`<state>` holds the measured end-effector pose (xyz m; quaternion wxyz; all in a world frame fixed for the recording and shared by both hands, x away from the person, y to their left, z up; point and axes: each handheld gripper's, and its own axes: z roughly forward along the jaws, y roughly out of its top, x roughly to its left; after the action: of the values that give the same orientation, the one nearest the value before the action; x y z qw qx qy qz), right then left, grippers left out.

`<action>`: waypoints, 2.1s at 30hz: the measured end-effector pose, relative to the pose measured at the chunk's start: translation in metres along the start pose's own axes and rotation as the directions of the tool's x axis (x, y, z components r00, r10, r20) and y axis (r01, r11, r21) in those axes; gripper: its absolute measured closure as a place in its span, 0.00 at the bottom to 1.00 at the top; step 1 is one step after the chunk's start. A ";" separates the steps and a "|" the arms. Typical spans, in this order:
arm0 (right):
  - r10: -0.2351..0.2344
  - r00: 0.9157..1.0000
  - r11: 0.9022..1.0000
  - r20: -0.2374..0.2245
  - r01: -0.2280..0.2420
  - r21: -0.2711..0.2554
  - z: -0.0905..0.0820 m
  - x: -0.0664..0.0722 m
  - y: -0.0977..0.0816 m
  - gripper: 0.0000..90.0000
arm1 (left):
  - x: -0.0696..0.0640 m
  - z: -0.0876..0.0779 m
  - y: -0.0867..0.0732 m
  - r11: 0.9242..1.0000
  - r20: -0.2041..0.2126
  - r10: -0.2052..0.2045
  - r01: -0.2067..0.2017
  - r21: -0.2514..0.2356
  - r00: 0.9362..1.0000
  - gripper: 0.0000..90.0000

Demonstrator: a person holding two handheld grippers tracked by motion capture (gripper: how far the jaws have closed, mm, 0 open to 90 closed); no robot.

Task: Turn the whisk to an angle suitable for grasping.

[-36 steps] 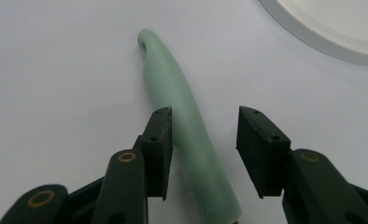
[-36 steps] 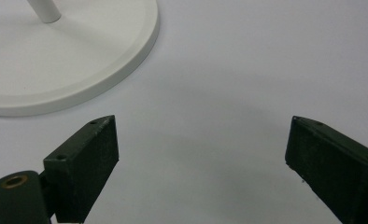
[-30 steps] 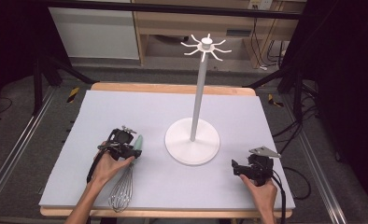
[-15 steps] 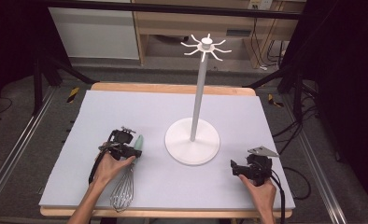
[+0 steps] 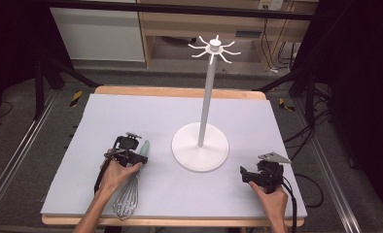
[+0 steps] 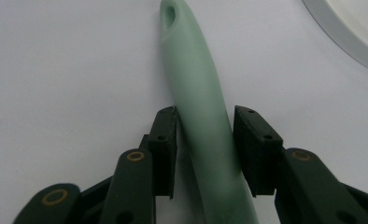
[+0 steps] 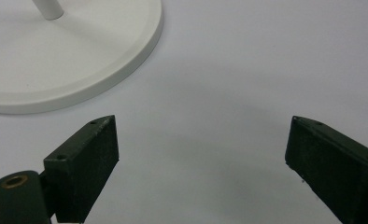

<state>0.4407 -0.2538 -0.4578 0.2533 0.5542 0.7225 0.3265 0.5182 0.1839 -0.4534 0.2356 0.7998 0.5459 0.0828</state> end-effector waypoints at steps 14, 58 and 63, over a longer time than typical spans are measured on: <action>-0.001 1.000 1.000 -0.004 0.002 0.003 0.000 0.000 0.000 0.11 | -0.006 -0.001 0.004 0.999 -0.043 -0.011 0.013 0.044 0.999 0.75; 0.015 1.000 1.000 -0.007 -0.015 -0.005 -0.002 -0.002 0.000 0.11 | 0.002 -0.083 -0.008 0.952 0.021 0.026 -0.018 -0.306 0.999 0.76; 0.013 1.000 1.000 -0.010 -0.013 -0.008 -0.002 -0.002 0.000 0.11 | 0.000 -0.099 -0.010 0.926 0.018 0.038 -0.028 -0.377 0.999 0.76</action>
<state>0.4399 -0.2563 -0.4564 0.2499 0.5563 0.7187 0.3340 0.4711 0.2152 -0.3713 0.3898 0.7497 0.5035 0.1801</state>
